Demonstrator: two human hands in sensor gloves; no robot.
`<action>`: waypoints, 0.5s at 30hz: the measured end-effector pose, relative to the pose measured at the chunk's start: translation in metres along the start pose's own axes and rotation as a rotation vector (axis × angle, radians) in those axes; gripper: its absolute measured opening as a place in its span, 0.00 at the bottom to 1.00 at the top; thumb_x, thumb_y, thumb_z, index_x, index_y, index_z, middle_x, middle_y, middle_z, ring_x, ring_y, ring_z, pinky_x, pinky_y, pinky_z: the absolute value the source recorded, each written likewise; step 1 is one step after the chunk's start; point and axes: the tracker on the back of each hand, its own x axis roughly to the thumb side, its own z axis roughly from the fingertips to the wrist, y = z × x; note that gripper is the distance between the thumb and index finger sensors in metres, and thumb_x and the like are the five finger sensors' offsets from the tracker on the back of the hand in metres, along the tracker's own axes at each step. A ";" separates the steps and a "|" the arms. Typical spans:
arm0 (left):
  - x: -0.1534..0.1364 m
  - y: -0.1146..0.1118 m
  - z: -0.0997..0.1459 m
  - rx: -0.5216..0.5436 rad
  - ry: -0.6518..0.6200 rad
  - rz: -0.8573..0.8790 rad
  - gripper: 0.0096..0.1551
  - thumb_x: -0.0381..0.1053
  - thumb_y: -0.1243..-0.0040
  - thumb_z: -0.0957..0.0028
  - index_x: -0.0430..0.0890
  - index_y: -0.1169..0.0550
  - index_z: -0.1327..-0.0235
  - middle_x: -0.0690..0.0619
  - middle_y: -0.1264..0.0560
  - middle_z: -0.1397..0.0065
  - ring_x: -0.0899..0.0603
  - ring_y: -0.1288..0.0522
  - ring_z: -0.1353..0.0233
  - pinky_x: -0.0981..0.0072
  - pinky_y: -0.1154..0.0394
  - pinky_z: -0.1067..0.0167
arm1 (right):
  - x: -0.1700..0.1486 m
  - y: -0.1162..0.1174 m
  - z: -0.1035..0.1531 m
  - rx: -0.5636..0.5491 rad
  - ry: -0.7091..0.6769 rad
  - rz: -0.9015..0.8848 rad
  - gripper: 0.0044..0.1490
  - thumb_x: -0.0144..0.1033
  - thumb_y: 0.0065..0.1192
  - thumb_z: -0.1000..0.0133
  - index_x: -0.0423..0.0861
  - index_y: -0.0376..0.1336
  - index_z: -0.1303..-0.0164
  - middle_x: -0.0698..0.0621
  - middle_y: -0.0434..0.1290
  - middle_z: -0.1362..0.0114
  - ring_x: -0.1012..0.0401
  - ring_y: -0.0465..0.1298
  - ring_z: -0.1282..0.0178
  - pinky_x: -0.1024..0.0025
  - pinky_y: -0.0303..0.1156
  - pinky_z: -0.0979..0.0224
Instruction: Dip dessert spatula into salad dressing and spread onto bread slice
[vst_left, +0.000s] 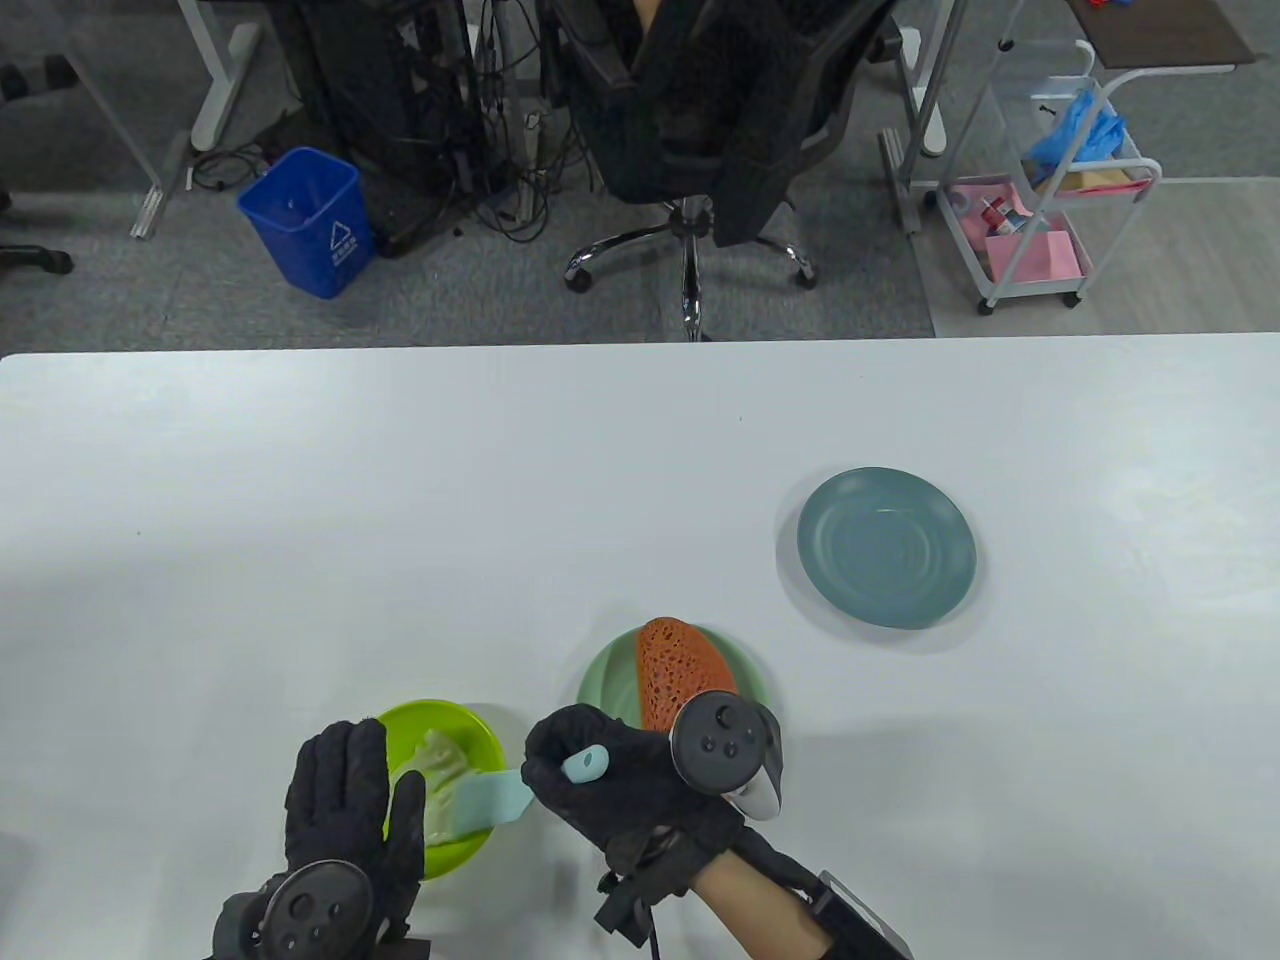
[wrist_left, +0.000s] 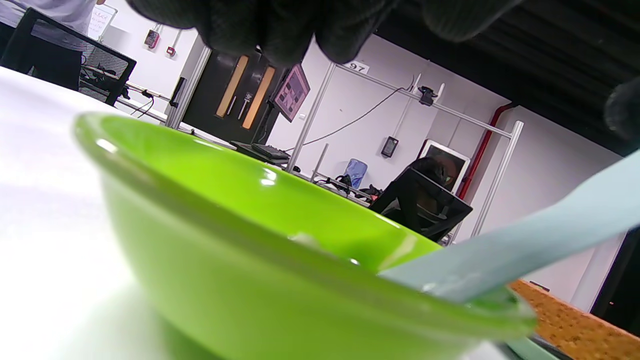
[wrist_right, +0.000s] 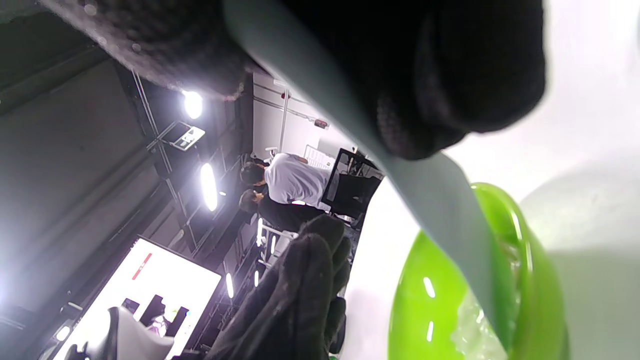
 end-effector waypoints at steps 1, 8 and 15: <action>0.000 0.000 0.000 0.001 -0.002 -0.001 0.39 0.60 0.57 0.30 0.36 0.36 0.15 0.29 0.42 0.16 0.20 0.39 0.20 0.27 0.41 0.29 | 0.000 -0.001 0.000 -0.003 0.000 -0.004 0.22 0.47 0.68 0.38 0.46 0.64 0.41 0.37 0.68 0.35 0.37 0.81 0.49 0.52 0.82 0.50; 0.004 0.000 0.001 0.006 -0.020 -0.007 0.39 0.60 0.57 0.30 0.36 0.36 0.15 0.29 0.42 0.16 0.20 0.39 0.20 0.27 0.41 0.29 | -0.005 -0.016 0.010 -0.057 -0.013 -0.081 0.23 0.47 0.67 0.38 0.47 0.64 0.40 0.37 0.68 0.35 0.38 0.81 0.48 0.53 0.82 0.49; 0.024 0.001 0.004 0.053 -0.092 0.006 0.40 0.61 0.56 0.30 0.36 0.36 0.15 0.29 0.41 0.17 0.20 0.38 0.21 0.27 0.40 0.29 | -0.009 -0.057 0.030 -0.179 -0.013 -0.225 0.25 0.48 0.67 0.37 0.47 0.62 0.38 0.37 0.66 0.33 0.38 0.81 0.46 0.52 0.81 0.47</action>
